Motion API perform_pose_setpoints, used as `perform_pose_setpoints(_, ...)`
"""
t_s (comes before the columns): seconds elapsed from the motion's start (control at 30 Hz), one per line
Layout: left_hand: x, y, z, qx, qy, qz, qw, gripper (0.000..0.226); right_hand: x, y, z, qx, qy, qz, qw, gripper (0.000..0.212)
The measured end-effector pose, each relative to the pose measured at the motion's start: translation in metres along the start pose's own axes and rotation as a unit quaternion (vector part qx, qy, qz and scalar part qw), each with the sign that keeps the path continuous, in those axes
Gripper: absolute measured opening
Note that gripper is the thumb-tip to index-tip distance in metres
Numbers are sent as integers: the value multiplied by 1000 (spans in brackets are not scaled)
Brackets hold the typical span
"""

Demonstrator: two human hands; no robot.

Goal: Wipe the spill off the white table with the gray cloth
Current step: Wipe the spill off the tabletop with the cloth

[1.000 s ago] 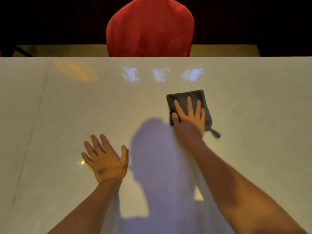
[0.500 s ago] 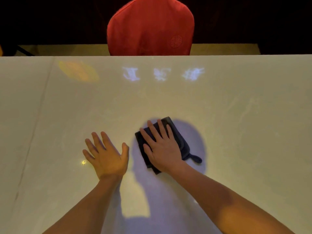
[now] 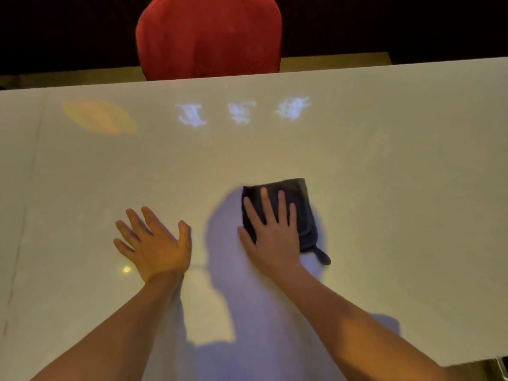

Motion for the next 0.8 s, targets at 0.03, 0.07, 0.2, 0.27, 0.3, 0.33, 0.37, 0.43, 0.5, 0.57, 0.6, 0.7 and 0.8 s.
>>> perform_pose_setpoints(0.03,0,-1,1,6,-1,-2,1000,89,12,-5,-5,14,51,13,998,60)
perform_pose_setpoints(0.07,0,-1,1,11,-4,-7,1000,89,19,-4,-16,37,103,32,993,57)
perform_pose_setpoints(0.2,-2,-3,5,17,-13,-28,999,88,0,30,-89,117,147,33,982,53)
perform_pose_setpoints(0.27,-3,-6,5,21,-15,-32,999,91,-19,45,-108,84,22,7,996,56)
perform_pose_setpoints(0.3,-3,-5,4,26,-12,-31,999,92,-27,47,-101,59,-39,3,997,58)
perform_pose_setpoints(0.33,-2,-4,5,27,-13,-32,999,92,-28,39,-84,32,-92,0,995,61)
perform_pose_setpoints(0.37,-3,-3,4,29,-13,-31,999,92,-29,32,-59,19,-120,-3,993,64)
perform_pose_setpoints(0.43,-3,-3,4,28,-15,-31,999,88,-13,11,-9,4,-98,-17,995,66)
perform_pose_setpoints(0.5,-1,-4,4,32,-15,-32,999,86,16,-5,15,-1,-16,-7,1000,63)
perform_pose_setpoints(0.57,-1,-3,3,38,-23,-35,998,89,39,-8,3,16,73,12,997,59)
perform_pose_setpoints(0.6,0,-3,3,44,-26,-37,998,91,42,-2,-14,30,111,31,993,58)
perform_pose_setpoints(0.7,3,-3,2,52,-36,-42,997,94,29,24,-85,92,94,28,991,58)
perform_pose_setpoints(0.8,1,-5,4,62,-40,-46,996,95,5,49,-132,57,-75,-1,996,61)
Point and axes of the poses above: each hand's wrist, its own x-axis away from the middle knuckle, its own y-axis out of the back of the hand, z = x × y, the point moved 2 cm from there along -x, towards the middle knuckle, and after that the axes turned 10 degrees about z, right-handed, at the moved point
